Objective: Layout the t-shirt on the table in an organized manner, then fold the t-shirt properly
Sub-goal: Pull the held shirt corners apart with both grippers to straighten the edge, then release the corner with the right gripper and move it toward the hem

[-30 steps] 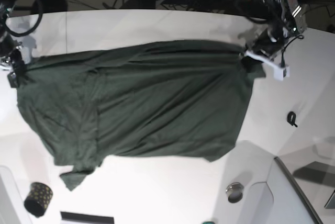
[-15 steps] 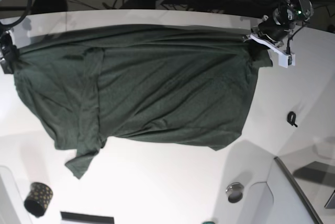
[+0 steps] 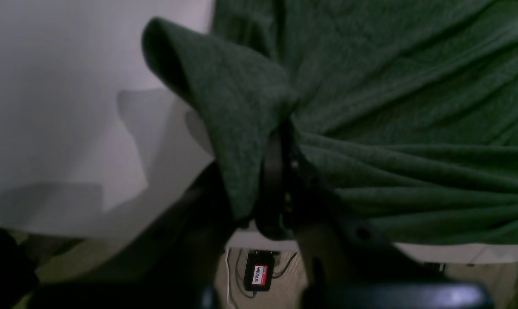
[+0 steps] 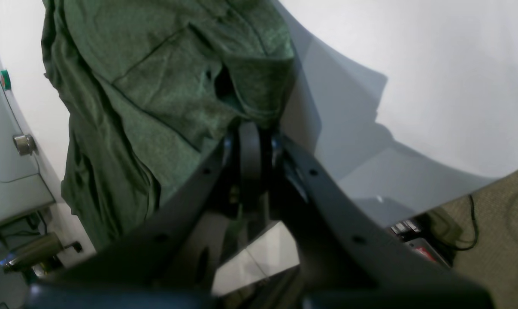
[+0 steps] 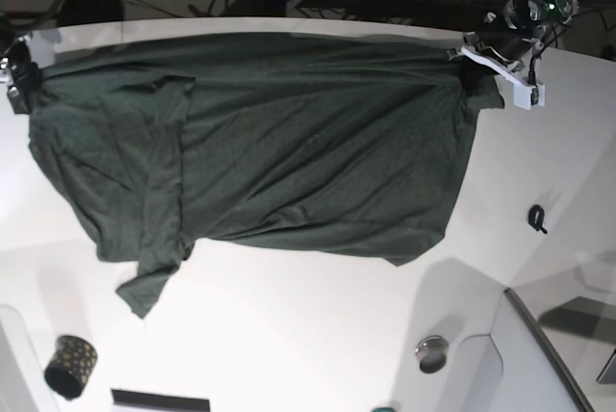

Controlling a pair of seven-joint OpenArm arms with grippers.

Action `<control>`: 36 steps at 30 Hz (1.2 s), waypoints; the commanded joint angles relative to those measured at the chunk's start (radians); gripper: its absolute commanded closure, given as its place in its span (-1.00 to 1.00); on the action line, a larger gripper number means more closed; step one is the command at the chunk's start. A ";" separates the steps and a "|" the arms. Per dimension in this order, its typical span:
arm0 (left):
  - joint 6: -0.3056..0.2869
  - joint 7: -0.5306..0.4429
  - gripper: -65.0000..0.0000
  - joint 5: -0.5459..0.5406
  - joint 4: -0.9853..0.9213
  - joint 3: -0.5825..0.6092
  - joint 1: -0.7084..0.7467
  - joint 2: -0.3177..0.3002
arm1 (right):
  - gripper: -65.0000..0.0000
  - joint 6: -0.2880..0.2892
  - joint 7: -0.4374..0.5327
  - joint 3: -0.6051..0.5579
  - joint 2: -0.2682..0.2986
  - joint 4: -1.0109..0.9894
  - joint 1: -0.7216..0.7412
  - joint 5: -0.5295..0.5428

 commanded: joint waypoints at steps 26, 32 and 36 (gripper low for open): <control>0.144 -0.022 -0.44 -0.008 0.139 -0.001 0.027 -0.007 | 0.02 -0.087 0.088 0.008 -0.017 0.138 -0.021 0.015; 0.146 -0.022 -0.60 -0.011 0.204 -0.030 0.025 -0.009 | 0.01 -0.126 0.088 -0.003 -0.001 0.219 -0.004 0.015; 0.146 -0.022 -0.60 -0.014 0.257 -0.068 0.016 -0.009 | 0.01 -0.124 0.082 -0.081 0.071 0.217 0.054 0.014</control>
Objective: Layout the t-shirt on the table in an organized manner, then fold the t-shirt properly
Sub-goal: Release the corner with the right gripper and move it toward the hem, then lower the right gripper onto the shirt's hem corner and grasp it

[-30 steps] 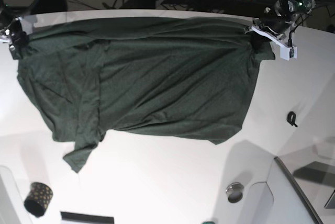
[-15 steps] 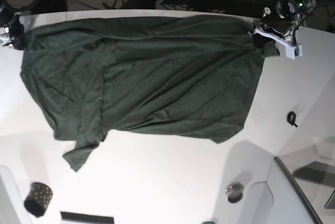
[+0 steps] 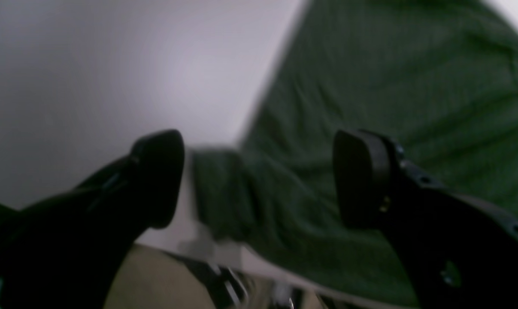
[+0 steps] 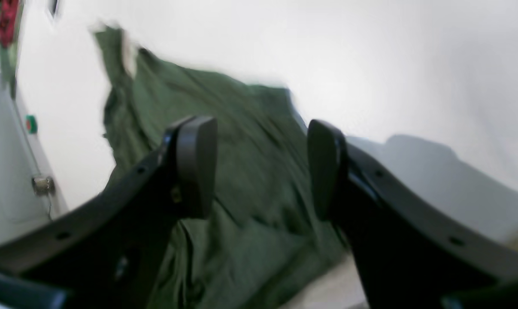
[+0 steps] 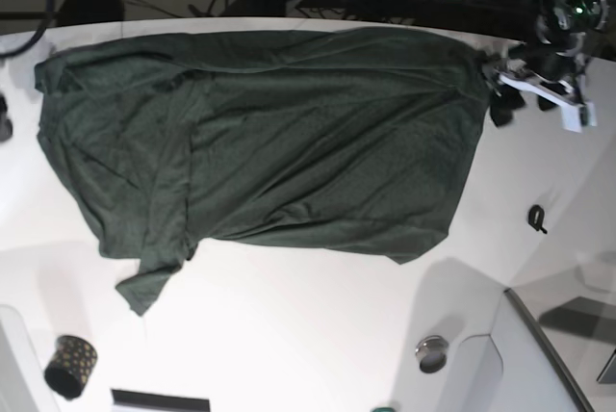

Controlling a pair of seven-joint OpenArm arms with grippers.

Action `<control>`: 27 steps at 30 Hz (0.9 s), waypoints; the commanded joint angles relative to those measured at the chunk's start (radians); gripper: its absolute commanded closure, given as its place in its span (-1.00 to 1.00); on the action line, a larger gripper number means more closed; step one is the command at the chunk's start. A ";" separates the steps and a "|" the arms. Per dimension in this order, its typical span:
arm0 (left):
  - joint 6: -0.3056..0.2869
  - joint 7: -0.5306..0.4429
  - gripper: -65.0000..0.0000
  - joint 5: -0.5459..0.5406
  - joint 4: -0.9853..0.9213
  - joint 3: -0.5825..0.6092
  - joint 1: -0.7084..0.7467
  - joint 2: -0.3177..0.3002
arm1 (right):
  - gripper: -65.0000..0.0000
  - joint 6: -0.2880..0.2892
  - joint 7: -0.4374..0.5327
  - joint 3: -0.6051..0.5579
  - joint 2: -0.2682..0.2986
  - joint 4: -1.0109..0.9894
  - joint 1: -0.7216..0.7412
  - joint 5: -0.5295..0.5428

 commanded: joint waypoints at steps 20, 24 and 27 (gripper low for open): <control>-0.012 -0.011 -0.59 -0.015 0.006 -0.162 -0.012 -0.005 | 0.01 0.006 0.373 -1.053 0.222 -0.737 0.702 0.023; -0.012 -0.011 -0.58 -0.015 0.001 -0.173 -0.012 -0.007 | 0.02 0.006 0.379 -1.136 0.176 -0.746 0.740 0.023; -0.012 -0.011 -0.58 -0.015 0.001 -0.167 0.005 -0.005 | 0.02 0.006 0.384 -1.142 0.142 -0.748 0.746 0.023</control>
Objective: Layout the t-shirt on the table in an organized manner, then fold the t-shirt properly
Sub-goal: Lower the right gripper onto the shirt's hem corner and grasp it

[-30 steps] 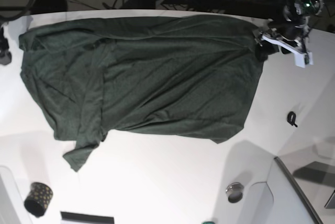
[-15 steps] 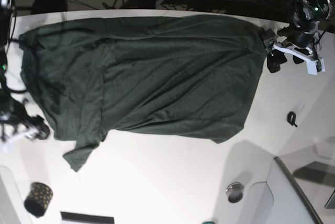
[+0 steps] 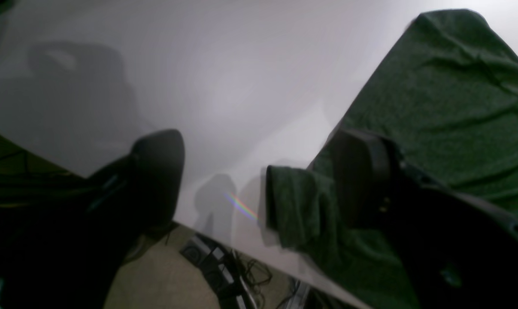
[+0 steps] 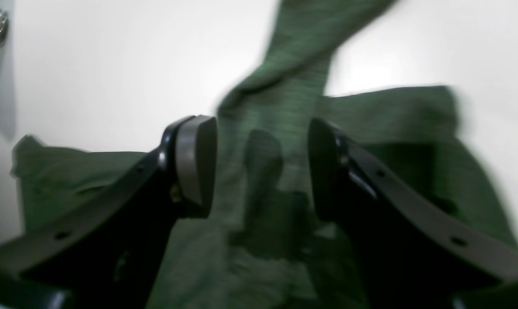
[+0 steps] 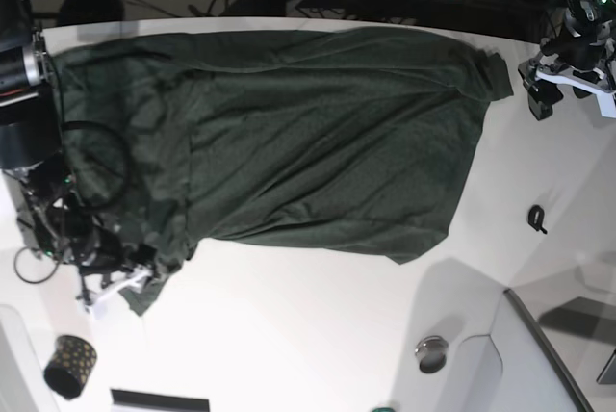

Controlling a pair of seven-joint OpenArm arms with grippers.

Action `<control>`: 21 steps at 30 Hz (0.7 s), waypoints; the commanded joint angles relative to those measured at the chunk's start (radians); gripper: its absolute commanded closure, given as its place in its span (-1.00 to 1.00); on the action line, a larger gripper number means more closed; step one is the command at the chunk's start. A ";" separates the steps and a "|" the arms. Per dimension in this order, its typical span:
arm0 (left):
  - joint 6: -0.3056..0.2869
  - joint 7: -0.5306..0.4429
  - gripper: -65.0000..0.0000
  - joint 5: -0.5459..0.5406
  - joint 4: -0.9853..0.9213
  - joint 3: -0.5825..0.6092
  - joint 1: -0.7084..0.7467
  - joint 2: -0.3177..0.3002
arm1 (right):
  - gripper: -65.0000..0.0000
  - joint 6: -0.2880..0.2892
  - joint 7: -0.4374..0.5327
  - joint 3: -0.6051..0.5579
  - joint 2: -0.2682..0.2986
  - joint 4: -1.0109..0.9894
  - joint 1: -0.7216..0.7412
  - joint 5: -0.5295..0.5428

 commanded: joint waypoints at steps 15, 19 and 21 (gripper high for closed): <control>-0.003 -0.022 -0.58 -0.010 0.013 -0.003 0.004 -0.009 | 0.03 0.004 0.113 0.000 -0.002 -0.121 0.007 0.006; -0.003 -0.022 -0.58 -0.008 0.013 -0.001 0.004 -0.009 | 0.03 0.004 0.113 0.002 -0.004 -0.089 0.000 0.007; -0.003 -0.022 -0.58 -0.006 0.013 -0.001 0.005 -0.011 | 0.03 0.004 0.099 0.002 -0.013 -0.050 -0.013 0.007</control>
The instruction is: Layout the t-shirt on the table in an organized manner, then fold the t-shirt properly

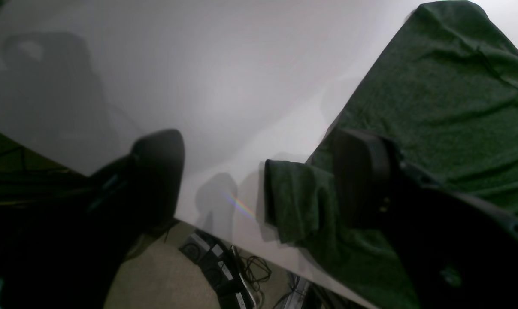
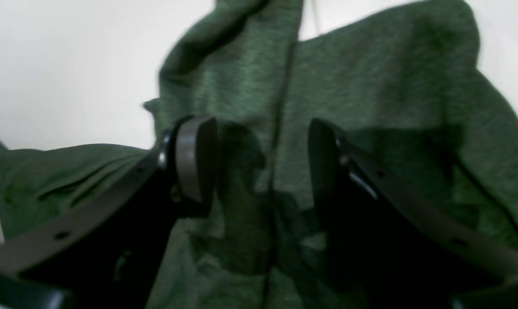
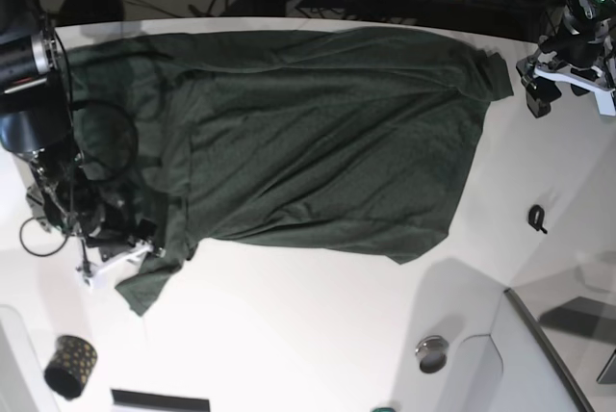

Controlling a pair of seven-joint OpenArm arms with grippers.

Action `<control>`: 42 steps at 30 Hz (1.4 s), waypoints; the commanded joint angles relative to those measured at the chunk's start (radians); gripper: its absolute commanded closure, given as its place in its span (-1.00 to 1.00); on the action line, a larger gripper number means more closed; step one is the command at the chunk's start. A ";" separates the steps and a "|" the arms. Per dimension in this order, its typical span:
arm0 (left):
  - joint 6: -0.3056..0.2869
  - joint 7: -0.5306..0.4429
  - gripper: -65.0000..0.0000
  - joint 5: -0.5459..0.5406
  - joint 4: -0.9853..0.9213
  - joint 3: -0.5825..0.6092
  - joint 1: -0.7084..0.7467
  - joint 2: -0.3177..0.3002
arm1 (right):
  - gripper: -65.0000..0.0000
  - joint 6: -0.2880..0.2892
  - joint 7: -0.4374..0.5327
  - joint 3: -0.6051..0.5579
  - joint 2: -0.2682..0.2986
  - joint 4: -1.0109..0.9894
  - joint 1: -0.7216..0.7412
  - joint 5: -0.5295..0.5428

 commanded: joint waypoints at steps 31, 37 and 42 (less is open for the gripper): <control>-0.003 -0.022 -0.58 -0.004 0.014 -0.009 0.005 -0.012 | 0.98 0.006 -0.003 0.008 0.003 0.015 0.022 0.011; -0.003 -0.022 -0.58 -0.004 0.013 -0.009 0.006 -0.010 | 0.99 0.001 -0.016 0.010 0.006 0.238 -0.067 0.014; -0.003 -0.022 -0.58 -0.004 0.013 -0.009 0.006 -0.012 | 0.99 -0.001 -0.099 0.011 0.003 0.347 -0.137 0.016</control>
